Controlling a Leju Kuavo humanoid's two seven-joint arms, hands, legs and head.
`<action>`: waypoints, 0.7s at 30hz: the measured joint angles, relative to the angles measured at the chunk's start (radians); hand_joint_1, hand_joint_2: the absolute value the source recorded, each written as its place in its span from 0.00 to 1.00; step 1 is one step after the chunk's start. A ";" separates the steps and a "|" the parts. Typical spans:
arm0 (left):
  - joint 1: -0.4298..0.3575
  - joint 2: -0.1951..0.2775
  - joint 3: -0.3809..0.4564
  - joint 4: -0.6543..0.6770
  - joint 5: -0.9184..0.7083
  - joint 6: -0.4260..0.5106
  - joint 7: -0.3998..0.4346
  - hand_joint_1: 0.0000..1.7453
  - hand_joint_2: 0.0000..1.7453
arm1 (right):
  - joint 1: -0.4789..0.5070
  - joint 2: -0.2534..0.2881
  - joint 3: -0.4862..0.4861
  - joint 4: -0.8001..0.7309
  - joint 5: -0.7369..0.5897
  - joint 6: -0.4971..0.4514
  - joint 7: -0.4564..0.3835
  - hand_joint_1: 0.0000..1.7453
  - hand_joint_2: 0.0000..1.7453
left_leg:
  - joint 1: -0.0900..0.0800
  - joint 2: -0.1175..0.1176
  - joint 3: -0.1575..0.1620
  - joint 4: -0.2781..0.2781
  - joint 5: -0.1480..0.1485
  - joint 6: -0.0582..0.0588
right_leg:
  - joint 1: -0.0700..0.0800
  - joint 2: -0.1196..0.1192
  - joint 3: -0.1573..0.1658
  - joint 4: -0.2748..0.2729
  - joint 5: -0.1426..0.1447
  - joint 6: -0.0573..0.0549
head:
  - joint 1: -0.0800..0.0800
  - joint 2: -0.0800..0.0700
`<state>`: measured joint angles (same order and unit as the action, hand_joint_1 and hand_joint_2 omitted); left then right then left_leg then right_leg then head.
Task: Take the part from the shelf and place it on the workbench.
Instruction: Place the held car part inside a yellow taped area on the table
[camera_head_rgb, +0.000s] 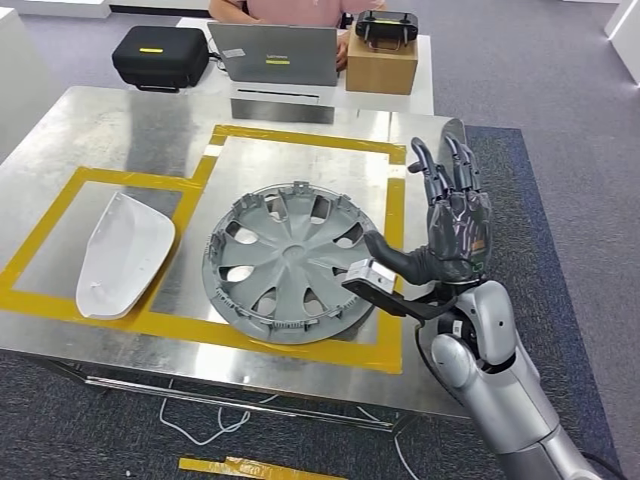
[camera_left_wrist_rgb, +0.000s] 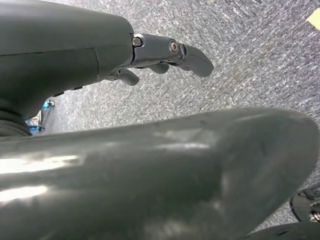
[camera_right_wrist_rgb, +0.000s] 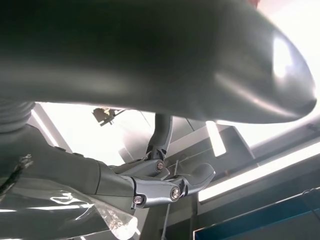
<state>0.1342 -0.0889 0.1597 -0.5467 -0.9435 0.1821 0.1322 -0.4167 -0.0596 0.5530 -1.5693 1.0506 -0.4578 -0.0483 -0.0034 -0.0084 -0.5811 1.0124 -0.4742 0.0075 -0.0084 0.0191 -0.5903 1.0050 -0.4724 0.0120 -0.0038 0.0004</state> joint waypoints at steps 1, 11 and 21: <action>0.000 0.000 0.000 -0.001 -0.001 -0.001 0.000 0.00 0.00 | 0.000 0.000 0.001 0.000 0.001 0.001 0.000 0.00 0.00 | 0.000 0.000 0.000 0.000 0.000 0.000 | 0.000 0.000 0.000 0.000 0.000 0.000 | 0.000 0.000; 0.001 -0.003 0.010 -0.004 -0.003 -0.008 0.000 0.00 0.00 | 0.000 0.000 0.011 0.003 0.010 0.006 0.008 0.00 0.00 | 0.002 0.000 0.000 0.000 0.000 0.000 | 0.001 0.000 -0.001 0.001 0.000 0.000 | 0.000 0.000; 0.001 -0.005 0.031 -0.004 -0.018 -0.011 -0.003 0.00 0.00 | 0.000 0.000 0.017 0.008 0.014 0.008 0.014 0.00 0.00 | 0.001 0.000 0.000 0.000 0.000 0.000 | 0.001 0.000 0.000 0.000 0.000 0.000 | 0.000 0.000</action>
<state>0.1348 -0.0941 0.1911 -0.5509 -0.9618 0.1713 0.1296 -0.4168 -0.0598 0.5699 -1.5616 1.0649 -0.4501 -0.0344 -0.0020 -0.0083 -0.5814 1.0125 -0.4741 0.0074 -0.0075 0.0192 -0.5907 1.0054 -0.4725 0.0121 -0.0038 0.0004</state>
